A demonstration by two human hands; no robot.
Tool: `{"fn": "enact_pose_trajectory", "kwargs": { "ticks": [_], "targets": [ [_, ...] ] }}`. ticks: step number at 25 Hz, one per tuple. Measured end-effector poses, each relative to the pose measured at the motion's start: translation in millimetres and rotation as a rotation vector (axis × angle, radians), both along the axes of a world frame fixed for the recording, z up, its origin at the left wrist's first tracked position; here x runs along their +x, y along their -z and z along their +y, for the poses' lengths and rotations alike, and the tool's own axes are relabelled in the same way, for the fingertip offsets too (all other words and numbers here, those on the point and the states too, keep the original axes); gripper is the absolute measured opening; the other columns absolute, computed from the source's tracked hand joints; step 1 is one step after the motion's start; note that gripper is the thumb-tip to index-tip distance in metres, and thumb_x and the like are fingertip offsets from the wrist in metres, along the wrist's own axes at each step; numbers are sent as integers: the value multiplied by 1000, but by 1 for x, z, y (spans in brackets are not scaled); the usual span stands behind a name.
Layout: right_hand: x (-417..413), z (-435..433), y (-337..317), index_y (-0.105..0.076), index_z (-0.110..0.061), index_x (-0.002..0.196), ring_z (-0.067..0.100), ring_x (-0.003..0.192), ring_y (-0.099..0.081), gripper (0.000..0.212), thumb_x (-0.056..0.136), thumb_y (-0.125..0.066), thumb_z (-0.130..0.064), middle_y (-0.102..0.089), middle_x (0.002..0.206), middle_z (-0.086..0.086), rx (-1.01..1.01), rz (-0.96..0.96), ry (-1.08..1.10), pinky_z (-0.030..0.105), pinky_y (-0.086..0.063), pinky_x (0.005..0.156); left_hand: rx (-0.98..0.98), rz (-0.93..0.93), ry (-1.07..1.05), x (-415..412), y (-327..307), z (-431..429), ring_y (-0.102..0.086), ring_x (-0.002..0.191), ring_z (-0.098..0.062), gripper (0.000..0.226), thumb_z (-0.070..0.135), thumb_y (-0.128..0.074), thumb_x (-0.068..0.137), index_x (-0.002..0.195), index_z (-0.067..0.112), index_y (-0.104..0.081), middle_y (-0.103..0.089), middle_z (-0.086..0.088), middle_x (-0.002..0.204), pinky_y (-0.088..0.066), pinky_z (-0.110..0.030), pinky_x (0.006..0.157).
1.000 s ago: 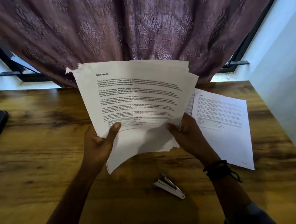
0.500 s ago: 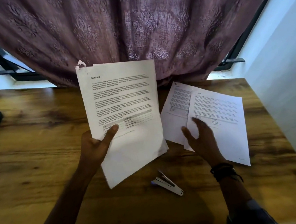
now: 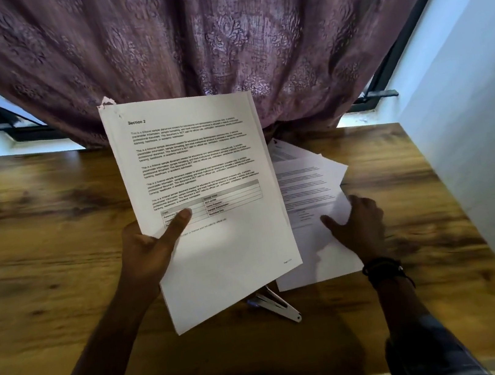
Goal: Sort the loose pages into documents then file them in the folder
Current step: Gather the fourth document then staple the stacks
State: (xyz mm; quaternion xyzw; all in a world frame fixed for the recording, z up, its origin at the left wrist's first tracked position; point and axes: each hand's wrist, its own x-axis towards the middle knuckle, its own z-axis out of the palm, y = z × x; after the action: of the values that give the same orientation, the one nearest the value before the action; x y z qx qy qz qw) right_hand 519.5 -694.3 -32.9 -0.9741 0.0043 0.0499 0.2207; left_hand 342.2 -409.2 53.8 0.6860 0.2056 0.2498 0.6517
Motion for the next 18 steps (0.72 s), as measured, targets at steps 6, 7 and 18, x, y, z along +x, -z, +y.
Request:
{"fn": "enact_pose_trajectory", "kwargs": {
  "ticks": [6,7,18],
  "targets": [
    [23,-14,3,-38,-1,131,38,112,-57,100,61,-87,-52,-55,126,19,41,235,100,44,-52,85,-23,38,-35,-8,4,8,-70,92,2,32,8,-71,86,116,18,-66,-72,28,94,-53,-10,69],
    [26,-16,4,-42,0,129,37,110,-58,93,63,-87,-47,-58,124,18,75,248,79,43,-51,84,-40,44,-43,-9,5,11,-70,94,-2,32,9,-71,85,116,17,-67,-73,23,98,-55,-12,70],
    [-20,-4,-80,-67,-17,119,23,104,-69,35,84,-71,-11,-73,112,3,1031,204,-240,43,-56,88,-282,55,-5,-13,1,13,-72,98,-18,32,10,-67,87,119,17,-67,-74,2,111,-60,-30,74]
  ]
}}
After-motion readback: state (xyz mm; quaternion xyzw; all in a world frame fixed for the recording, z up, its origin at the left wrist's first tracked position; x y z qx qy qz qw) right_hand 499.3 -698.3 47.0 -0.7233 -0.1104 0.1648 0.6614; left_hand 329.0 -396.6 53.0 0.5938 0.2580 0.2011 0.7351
